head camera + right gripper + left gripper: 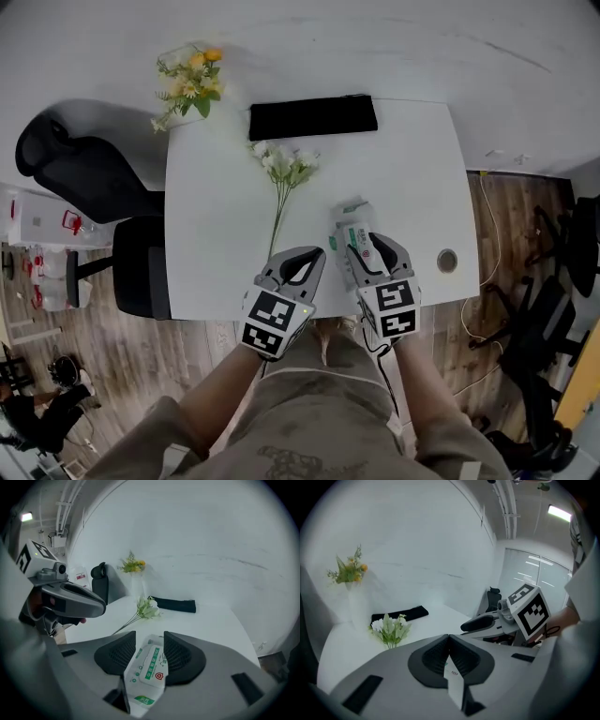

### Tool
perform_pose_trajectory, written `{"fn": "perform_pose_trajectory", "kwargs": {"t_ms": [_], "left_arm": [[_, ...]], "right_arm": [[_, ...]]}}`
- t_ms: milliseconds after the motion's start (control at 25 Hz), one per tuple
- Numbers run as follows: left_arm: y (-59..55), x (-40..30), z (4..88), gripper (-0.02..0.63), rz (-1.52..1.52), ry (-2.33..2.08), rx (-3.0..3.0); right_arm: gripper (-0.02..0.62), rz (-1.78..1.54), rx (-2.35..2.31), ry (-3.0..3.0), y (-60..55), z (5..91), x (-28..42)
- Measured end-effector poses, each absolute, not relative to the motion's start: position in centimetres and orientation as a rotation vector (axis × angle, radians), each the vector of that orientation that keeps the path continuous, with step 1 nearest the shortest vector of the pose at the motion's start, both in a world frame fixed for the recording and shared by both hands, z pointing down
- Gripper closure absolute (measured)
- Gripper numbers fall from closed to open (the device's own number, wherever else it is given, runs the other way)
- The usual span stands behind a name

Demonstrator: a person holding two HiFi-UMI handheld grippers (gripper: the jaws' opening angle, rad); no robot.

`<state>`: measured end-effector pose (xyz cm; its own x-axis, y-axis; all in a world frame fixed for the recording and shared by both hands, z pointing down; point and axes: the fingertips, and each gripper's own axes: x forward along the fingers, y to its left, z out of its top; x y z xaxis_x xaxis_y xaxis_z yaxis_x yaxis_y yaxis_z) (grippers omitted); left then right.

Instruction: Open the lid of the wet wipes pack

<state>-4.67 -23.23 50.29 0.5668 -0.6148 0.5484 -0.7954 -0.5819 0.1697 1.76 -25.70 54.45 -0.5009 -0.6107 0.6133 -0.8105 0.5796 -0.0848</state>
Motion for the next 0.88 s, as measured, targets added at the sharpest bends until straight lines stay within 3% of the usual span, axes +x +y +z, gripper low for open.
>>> {"fn": "perform_pose_trajectory", "kwargs": {"t_ms": [520, 880], "left_arm": [[-23.2, -2.1, 62.2, 0.589, 0.75, -0.913, 2.3], [-23.0, -1.1, 65.3, 0.589, 0.767, -0.811, 2.272]], "right_arm": [[0.387, 0.472, 1.026, -2.113, -25.9, 63.1, 0.7], [0.399, 0.397, 1.073, -2.099, -25.9, 63.9, 0.8]]}}
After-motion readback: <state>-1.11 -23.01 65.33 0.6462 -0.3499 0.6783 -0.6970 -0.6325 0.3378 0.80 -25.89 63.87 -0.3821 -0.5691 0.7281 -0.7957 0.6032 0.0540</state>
